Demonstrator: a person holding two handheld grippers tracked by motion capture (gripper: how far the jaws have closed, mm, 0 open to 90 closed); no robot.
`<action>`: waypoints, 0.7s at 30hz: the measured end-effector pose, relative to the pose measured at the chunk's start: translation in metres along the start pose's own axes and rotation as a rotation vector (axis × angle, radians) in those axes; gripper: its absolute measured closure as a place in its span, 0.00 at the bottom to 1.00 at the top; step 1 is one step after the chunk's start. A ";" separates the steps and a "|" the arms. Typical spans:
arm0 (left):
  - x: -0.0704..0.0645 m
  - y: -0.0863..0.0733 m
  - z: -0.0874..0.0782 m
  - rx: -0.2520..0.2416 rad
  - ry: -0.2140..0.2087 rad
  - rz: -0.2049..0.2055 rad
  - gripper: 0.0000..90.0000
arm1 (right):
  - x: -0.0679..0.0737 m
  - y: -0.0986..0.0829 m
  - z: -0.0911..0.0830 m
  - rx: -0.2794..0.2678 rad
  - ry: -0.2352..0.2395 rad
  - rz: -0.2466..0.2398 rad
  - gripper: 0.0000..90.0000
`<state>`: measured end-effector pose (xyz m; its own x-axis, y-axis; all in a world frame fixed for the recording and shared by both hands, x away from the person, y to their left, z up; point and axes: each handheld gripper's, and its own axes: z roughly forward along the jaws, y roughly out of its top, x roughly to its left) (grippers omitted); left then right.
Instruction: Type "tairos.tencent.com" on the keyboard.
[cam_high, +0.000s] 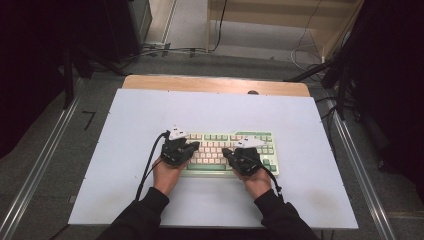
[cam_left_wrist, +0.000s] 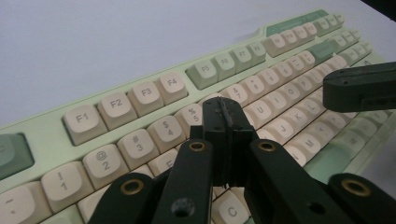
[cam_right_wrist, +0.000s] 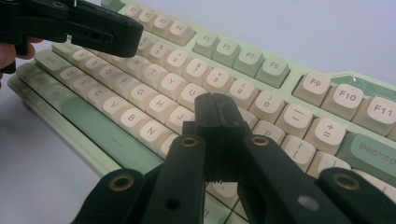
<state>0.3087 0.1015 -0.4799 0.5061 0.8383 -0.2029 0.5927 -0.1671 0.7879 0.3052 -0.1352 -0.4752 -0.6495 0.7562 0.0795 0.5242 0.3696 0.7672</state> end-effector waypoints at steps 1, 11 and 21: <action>0.001 0.000 -0.001 0.002 0.003 -0.002 1.00 | 0.000 0.000 0.000 0.000 0.000 -0.001 0.97; 0.009 -0.005 -0.007 -0.001 0.020 -0.019 1.00 | 0.000 0.000 0.000 0.001 -0.001 0.001 0.97; 0.015 -0.008 -0.008 0.008 0.045 -0.022 1.00 | 0.000 0.000 -0.001 0.001 0.002 0.002 0.97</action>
<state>0.3062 0.1193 -0.4843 0.4642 0.8644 -0.1934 0.6082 -0.1523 0.7791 0.3050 -0.1356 -0.4747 -0.6494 0.7560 0.0819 0.5256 0.3685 0.7668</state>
